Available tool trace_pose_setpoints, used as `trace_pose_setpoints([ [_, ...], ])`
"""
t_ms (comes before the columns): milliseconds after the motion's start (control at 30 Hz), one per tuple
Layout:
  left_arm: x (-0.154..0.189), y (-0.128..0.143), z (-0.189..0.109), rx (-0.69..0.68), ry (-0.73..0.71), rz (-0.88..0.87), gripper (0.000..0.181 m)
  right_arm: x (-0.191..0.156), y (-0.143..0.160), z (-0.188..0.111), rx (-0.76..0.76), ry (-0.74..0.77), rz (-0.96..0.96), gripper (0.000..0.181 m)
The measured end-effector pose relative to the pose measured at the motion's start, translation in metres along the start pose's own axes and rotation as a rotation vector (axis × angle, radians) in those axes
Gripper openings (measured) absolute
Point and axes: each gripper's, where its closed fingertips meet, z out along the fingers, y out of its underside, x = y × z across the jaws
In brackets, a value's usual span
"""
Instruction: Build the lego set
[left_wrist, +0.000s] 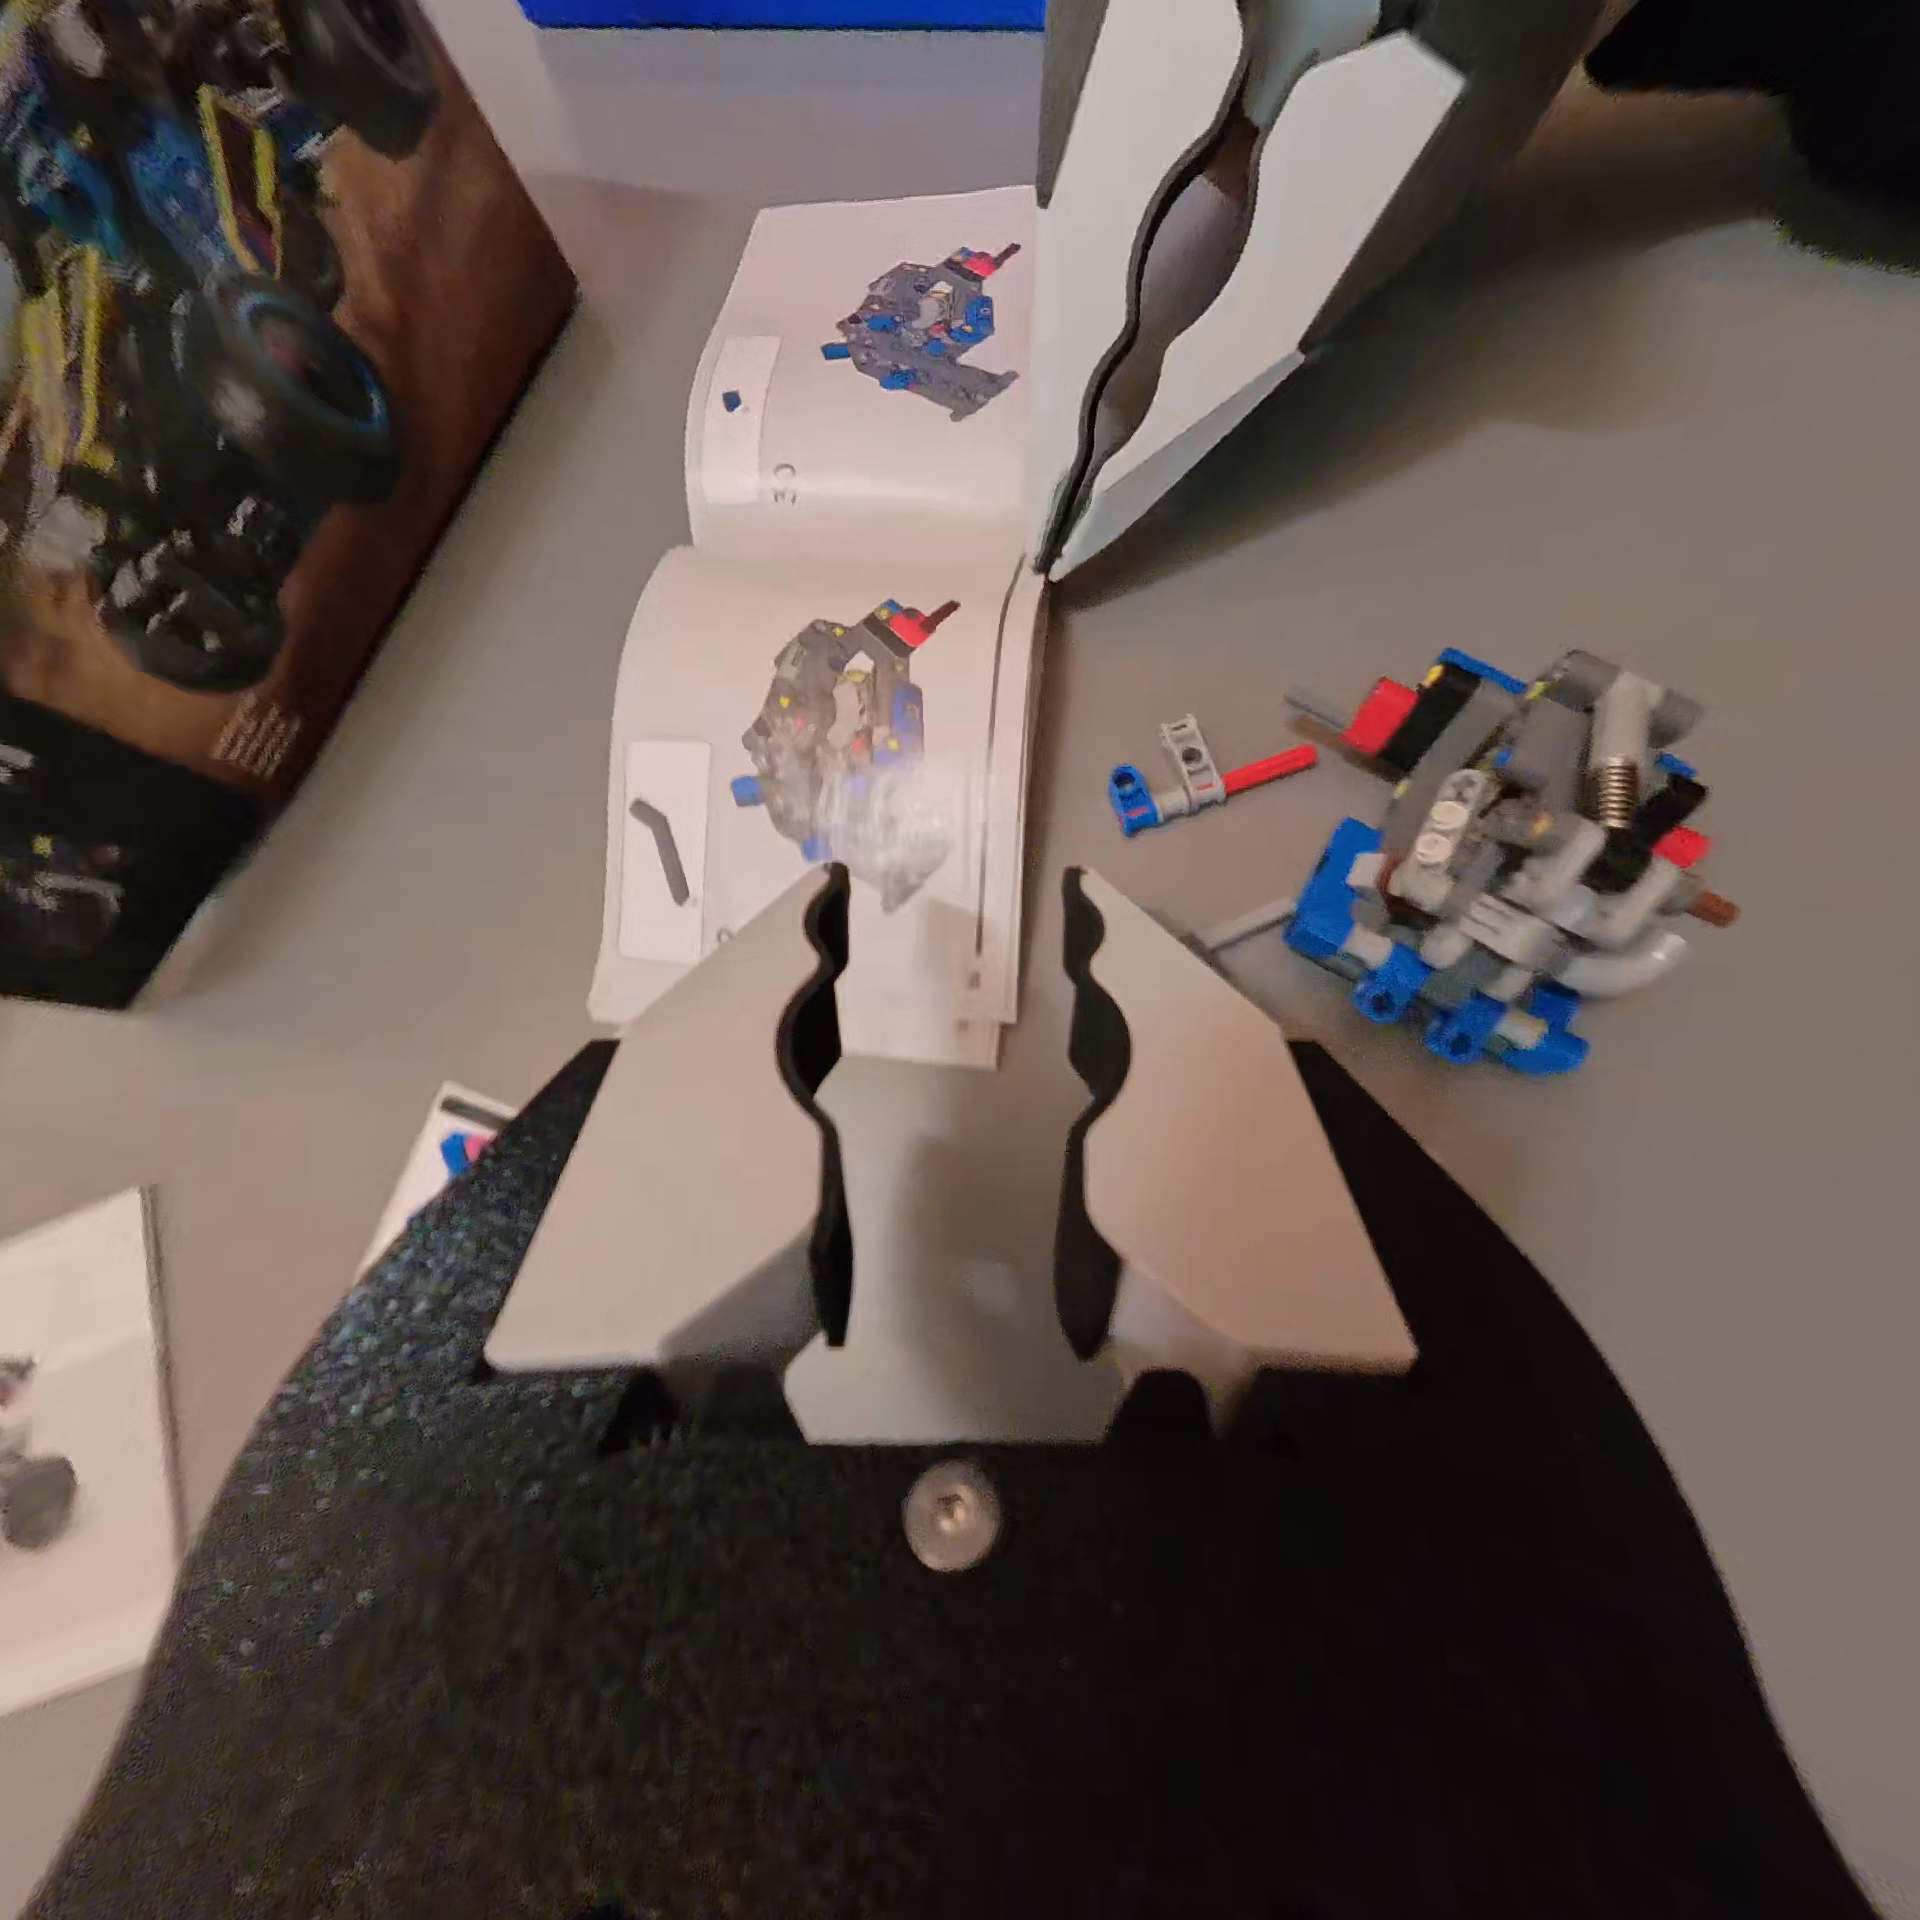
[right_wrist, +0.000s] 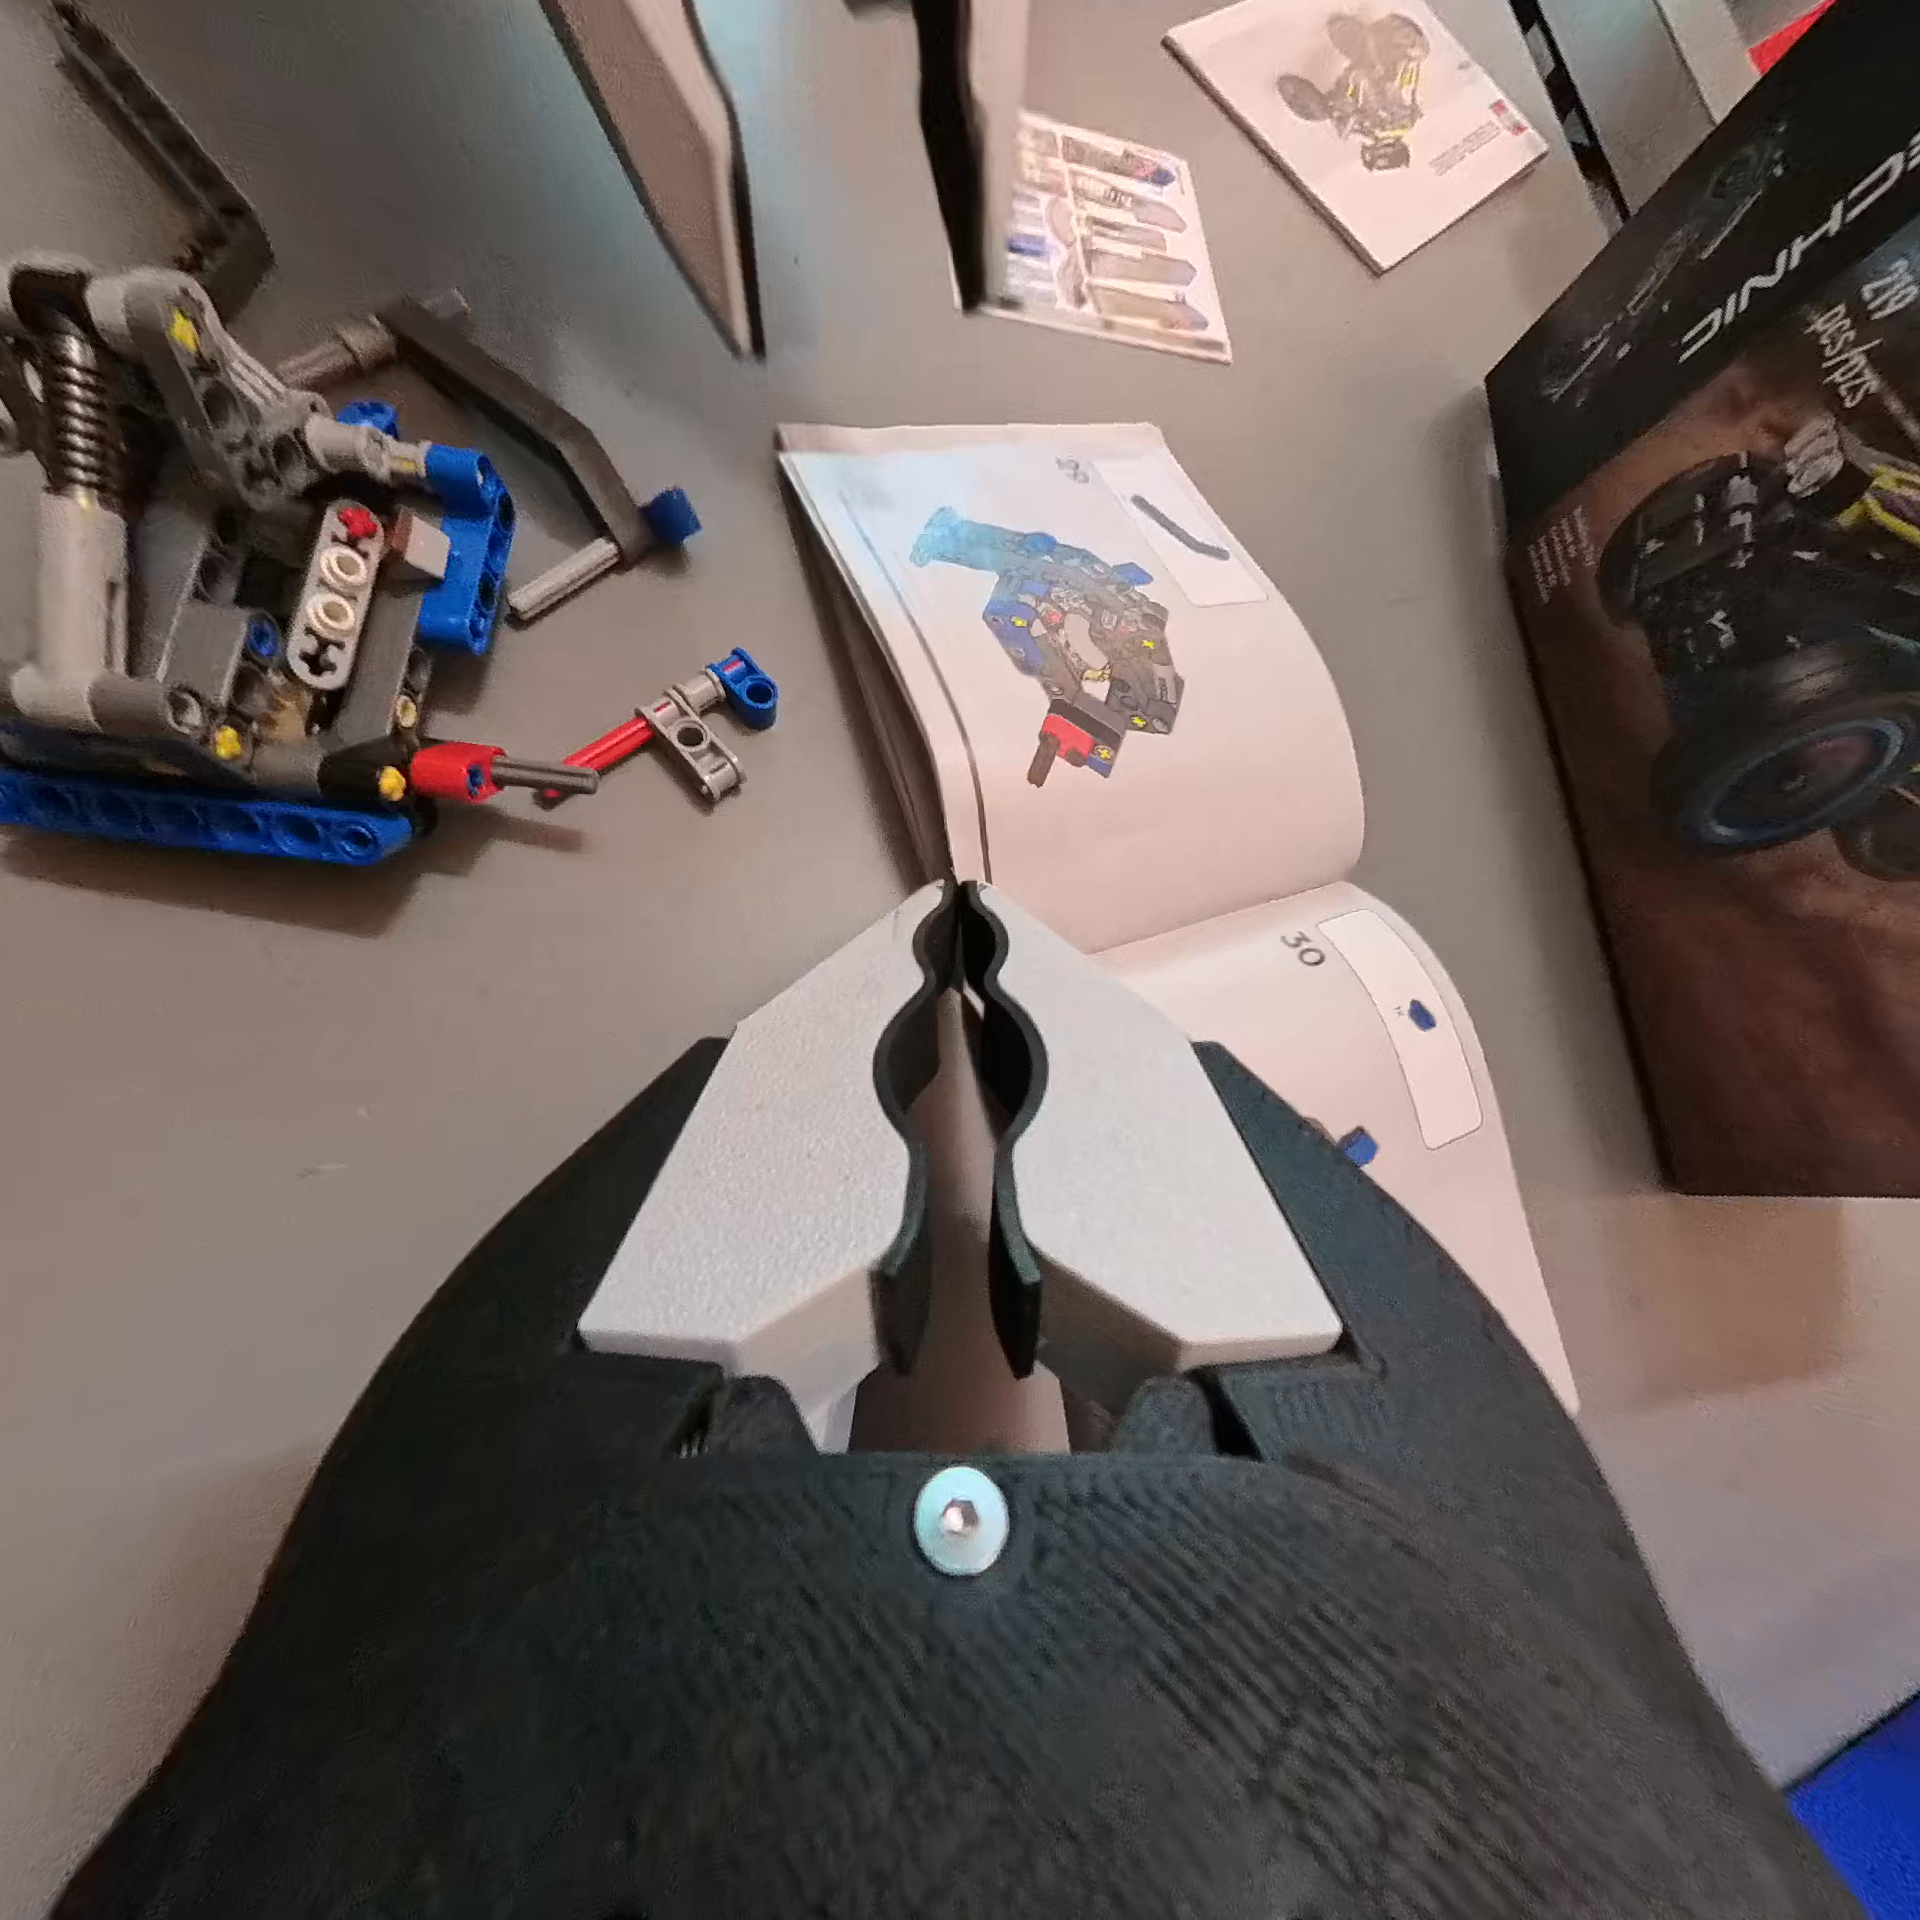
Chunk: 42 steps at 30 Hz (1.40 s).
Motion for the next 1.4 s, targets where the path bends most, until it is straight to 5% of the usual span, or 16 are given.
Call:
trace_pose_setpoints([
  [333, -0.002, -0.002, 0.018, -0.214, -0.067, 0.309, 0.03, 0.007, -0.023, -0.016, 0.253, -0.088, 0.496, 0.0],
  [433, 0.0, -0.003, 0.012, -0.219, -0.041, 0.288, 0.025, 0.005, -0.017, -0.016, 0.196, -0.062, 0.482, 0.0],
  [533, -0.001, -0.003, 0.01, -0.216, -0.033, 0.263, 0.001, -0.002, -0.014, -0.011, 0.138, -0.065, 0.464, 0.0],
  [833, 0.001, -0.012, 0.001, -0.228, -0.048, 0.322, 0.0, -0.015, -0.014, -0.009, 0.085, -0.077, 0.316, 0.0],
  [967, -0.006, -0.018, -0.001, -0.243, -0.122, 0.411, 0.0, -0.004, -0.038, -0.022, 0.21, 0.022, 0.207, 0.03],
  [1133, -0.009, -0.038, -0.001, -0.183, -0.193, 0.492, 0.0, 0.0, -0.027, -0.016, 0.12, 0.094, 0.092, 0.008],
  [1400, -0.007, -0.074, 0.001, -0.052, -0.232, 0.655, 0.0, 0.01, -0.04, -0.026, 0.221, 0.12, 0.134, 0.03],
])
